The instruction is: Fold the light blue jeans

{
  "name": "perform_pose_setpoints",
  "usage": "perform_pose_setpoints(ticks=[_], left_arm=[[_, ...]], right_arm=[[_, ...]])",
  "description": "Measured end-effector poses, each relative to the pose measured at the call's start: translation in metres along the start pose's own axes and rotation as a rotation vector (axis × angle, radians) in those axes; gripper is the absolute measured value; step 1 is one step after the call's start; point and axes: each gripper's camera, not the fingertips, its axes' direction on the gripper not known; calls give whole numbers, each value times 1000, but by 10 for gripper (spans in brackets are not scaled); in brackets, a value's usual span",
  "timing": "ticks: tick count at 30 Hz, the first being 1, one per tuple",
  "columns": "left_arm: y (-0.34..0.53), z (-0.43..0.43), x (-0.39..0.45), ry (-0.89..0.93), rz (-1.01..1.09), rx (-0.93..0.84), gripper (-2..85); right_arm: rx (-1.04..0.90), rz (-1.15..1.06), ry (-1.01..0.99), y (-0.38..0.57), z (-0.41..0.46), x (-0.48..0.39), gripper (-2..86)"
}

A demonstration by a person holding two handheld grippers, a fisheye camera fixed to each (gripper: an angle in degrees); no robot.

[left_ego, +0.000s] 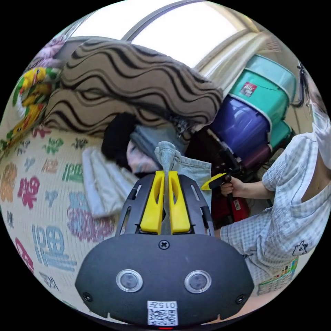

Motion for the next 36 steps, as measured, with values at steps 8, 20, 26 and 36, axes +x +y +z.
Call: perform_pose_setpoints(ticks=[8, 20, 26, 36], left_arm=[[45, -127, 59, 73, 156, 401, -3], [423, -354, 116, -3, -326, 528, -3], [578, -397, 142, -181, -773, 535, -4], [666, -435, 311, -547, -1150, 798, 22]], right_arm=[[10, -390, 37, 47, 26, -134, 17], [-536, -714, -290, 268, 387, -281, 12], [-783, -1023, 67, 420, 583, -305, 19], [-1111, -1142, 63, 501, 697, -323, 43]])
